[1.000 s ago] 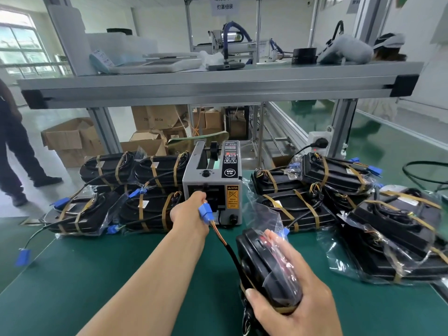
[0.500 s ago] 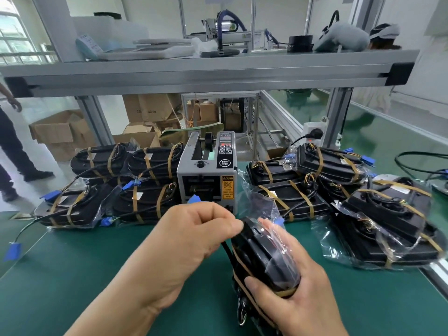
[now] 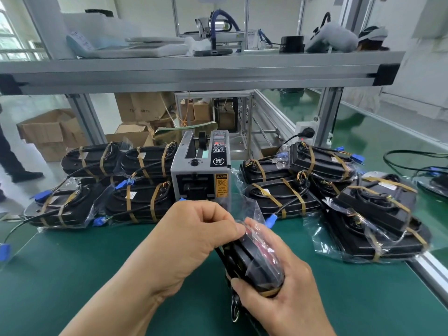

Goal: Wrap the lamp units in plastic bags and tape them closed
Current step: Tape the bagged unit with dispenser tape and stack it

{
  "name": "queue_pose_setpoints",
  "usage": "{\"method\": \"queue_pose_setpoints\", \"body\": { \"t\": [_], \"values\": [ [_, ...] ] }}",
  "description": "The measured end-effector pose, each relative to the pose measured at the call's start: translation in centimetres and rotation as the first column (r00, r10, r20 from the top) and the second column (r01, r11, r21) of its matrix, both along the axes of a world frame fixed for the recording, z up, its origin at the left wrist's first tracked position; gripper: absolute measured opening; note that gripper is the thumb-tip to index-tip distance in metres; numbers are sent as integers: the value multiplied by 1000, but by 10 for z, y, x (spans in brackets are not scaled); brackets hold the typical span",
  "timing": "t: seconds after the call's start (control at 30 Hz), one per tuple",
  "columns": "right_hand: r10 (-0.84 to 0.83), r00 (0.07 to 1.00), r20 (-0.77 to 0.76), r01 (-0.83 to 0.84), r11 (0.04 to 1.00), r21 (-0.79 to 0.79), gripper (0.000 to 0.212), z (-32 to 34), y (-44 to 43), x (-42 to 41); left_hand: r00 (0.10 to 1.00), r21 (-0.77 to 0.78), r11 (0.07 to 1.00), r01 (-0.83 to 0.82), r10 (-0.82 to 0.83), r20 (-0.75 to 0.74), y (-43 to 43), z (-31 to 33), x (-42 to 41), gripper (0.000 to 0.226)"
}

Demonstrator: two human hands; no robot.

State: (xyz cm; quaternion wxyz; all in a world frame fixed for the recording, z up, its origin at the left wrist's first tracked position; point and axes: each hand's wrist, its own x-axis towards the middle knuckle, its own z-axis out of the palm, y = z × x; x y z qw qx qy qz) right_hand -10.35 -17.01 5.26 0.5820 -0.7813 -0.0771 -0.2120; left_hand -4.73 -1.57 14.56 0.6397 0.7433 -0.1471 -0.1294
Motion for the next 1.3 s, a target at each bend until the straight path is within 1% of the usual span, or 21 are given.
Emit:
{"method": "queue_pose_setpoints", "body": {
  "t": [0.17, 0.37, 0.47, 0.57, 0.67, 0.77, 0.87, 0.97, 1.07, 1.23, 1.3],
  "values": [
    [-15, 1000, 20, 16, 1000, -15, 77, -2, 1, 1, 1000, 16, 1000, -14, 14, 19, 0, -1, 0, 18],
    [-11, 1000, 15, 11, 1000, -7, 80, -4, 1, 0, 997, 55, 997, -57, 54, 52, 0, -6, -1, 19],
    [-12, 1000, 15, 12, 1000, -7, 80, -4, 2, 1, 997, 54, 996, -64, 61, 53, 1, -7, -1, 25],
    [-14, 1000, 22, 14, 1000, -18, 79, -3, 2, 1, 999, 15, 999, -43, 43, 26, 1, -7, -1, 26],
    [-14, 1000, 25, 14, 1000, -25, 78, -2, 2, 1, 999, -43, 999, -12, 10, -33, 2, -7, 0, 18],
    [-22, 1000, 22, 23, 999, -33, 79, -3, 2, 0, 999, -56, 998, 3, -6, -45, 3, -7, 1, 22],
    [-20, 1000, 19, 21, 999, -37, 80, -4, 2, 0, 1000, -50, 999, -2, 1, -30, 4, -8, 2, 27],
    [-14, 1000, 21, 15, 999, -38, 80, -3, 3, 0, 1000, -61, 998, 1, -1, -11, 3, -9, 1, 20],
    [-10, 1000, 24, 11, 999, -42, 80, -3, 3, 0, 1000, -56, 998, -20, 20, 3, 3, -10, 0, 25],
    [-10, 1000, 21, 11, 999, -39, 81, -4, 3, 0, 998, -25, 998, -53, 54, 28, 3, -14, 1, 28],
    [-10, 1000, 20, 10, 999, -35, 81, -4, 3, 0, 997, -7, 998, -57, 57, 44, 3, -14, 1, 24]
  ]
}}
